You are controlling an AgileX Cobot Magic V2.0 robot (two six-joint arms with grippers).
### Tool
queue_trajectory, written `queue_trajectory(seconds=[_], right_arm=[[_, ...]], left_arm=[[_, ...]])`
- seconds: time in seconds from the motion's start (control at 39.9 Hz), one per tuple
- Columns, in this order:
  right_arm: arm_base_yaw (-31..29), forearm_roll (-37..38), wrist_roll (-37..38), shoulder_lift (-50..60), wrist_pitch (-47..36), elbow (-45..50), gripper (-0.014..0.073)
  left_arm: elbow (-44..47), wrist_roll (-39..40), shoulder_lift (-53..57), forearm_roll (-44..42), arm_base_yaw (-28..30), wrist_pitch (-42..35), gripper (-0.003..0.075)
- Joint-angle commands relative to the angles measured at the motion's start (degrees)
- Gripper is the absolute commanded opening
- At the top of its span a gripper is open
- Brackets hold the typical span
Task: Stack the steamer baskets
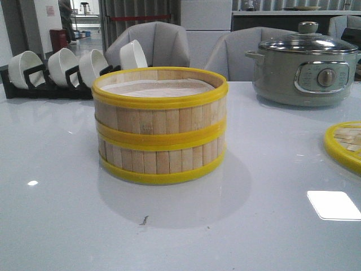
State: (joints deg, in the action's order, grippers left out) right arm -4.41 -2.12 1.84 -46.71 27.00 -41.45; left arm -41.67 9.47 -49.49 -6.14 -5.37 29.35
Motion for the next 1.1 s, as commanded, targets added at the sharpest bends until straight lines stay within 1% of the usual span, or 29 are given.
queue_trajectory(seconds=[0.0,0.2,0.33,1.08], right_arm=[[-0.13,0.29,0.08,0.02,-3.81,-2.11,0.0495],[-0.13,0.18,0.08,0.02,-3.38,-2.11,0.0495],[-0.13,-0.23,0.08,0.02,-2.41,-2.11,0.0495],[-0.13,-0.23,0.08,0.02,-1.66,-2.11,0.0495]], left_arm=[[1.16,0.71,2.23,-0.07,0.23,-5.64,0.0083],[7.06,0.71,4.84,-0.07,0.23,-6.69,0.0083],[8.93,0.71,5.25,-0.07,0.23,-7.29,0.0083],[9.09,0.71,5.1,-0.44,0.23,-7.53,0.0083]])
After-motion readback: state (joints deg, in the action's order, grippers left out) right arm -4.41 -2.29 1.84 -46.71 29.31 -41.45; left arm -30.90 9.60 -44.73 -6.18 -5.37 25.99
